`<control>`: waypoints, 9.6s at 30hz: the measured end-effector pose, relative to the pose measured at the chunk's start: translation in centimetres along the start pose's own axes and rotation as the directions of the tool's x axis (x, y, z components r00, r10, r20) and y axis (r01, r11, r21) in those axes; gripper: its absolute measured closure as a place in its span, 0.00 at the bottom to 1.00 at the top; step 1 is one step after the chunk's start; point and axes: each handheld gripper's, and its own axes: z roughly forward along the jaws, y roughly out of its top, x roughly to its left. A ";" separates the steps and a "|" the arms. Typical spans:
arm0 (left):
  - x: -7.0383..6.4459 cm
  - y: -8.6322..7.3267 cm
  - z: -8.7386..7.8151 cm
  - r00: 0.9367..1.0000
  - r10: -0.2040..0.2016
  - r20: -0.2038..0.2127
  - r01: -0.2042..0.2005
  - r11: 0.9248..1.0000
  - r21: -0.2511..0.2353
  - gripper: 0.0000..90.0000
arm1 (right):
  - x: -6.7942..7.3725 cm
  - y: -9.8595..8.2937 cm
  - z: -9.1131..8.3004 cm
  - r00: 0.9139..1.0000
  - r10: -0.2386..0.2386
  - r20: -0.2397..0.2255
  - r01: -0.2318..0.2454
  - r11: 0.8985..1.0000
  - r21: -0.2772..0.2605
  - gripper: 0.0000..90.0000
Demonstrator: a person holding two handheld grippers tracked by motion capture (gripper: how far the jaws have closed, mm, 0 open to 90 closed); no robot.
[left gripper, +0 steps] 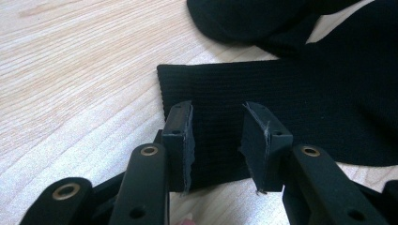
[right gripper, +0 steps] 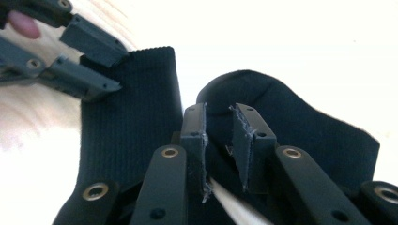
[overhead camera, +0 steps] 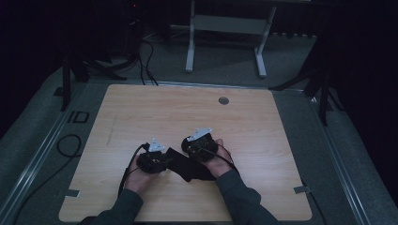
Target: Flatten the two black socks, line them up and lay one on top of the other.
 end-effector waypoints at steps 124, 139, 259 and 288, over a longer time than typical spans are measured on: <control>-0.1 -0.1 0.2 1.000 -0.001 -0.005 0.001 1.000 -0.004 0.70 | -11.0 -9.8 -8.0 0.865 0.469 0.179 -0.467 0.882 -0.058 0.79; -0.2 -0.1 0.2 1.000 0.000 -0.006 0.000 1.000 -0.007 0.70 | -9.5 -7.0 -7.0 0.962 0.235 0.142 -0.228 0.971 -0.065 0.66; 1.7 -0.7 -1.8 0.992 -0.125 -0.020 0.124 0.991 -0.044 0.86 | 1.7 0.1 -1.8 0.947 0.265 -0.180 -0.265 0.964 0.029 0.92; 1.1 -0.5 -2.7 0.994 -0.107 0.009 0.108 0.991 -0.074 0.96 | 3.6 -0.4 2.5 0.922 0.348 -0.169 -0.333 0.936 0.113 0.91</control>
